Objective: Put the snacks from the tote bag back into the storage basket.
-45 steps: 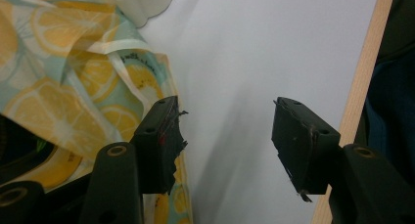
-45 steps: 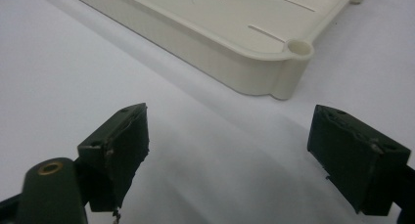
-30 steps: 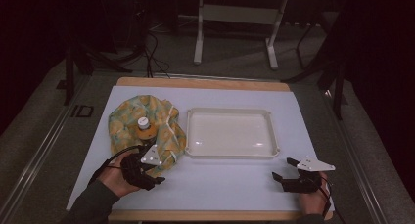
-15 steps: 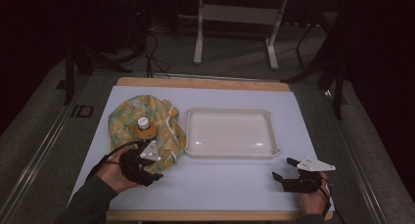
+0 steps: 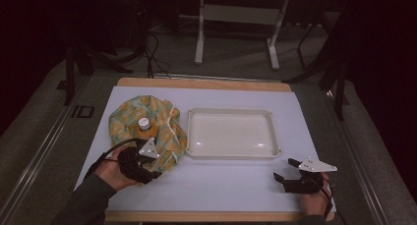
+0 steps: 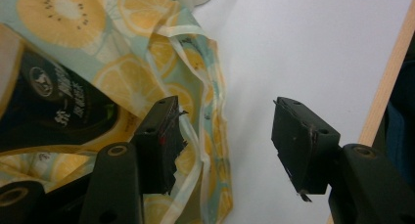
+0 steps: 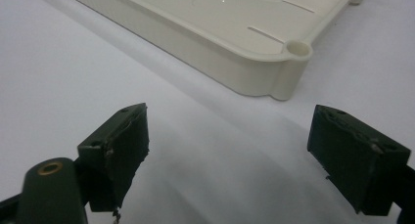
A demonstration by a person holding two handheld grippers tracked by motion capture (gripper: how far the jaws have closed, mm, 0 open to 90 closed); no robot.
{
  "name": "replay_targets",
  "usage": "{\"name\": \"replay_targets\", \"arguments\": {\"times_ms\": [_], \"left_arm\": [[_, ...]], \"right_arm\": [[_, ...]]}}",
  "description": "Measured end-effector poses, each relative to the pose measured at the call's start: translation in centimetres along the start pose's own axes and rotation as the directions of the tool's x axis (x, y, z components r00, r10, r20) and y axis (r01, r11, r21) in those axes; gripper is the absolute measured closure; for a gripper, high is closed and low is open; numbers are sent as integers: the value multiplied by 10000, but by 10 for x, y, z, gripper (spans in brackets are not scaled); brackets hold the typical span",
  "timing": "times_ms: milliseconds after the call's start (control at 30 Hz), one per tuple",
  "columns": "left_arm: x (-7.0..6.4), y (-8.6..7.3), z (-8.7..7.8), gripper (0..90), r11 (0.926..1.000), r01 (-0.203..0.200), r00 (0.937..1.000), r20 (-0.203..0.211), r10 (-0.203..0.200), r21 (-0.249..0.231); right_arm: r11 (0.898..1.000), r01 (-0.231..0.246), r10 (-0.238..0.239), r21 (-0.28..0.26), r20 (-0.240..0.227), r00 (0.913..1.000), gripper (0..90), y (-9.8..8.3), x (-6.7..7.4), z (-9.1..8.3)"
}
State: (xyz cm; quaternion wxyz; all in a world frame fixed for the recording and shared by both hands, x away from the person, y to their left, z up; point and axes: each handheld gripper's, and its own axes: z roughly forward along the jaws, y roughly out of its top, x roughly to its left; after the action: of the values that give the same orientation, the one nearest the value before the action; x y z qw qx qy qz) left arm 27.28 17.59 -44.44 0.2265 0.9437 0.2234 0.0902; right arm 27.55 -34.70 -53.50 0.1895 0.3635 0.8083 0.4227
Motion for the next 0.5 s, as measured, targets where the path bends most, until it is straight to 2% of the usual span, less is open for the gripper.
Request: {"name": "replay_targets", "arguments": {"times_ms": [500], "left_arm": [[9, 1, -8, 443, 9999, 93, 9999, -53, -92, 123]], "right_arm": [[10000, 1, -1, -2, -3, 10000, 151, 0, 0, 0]]}}
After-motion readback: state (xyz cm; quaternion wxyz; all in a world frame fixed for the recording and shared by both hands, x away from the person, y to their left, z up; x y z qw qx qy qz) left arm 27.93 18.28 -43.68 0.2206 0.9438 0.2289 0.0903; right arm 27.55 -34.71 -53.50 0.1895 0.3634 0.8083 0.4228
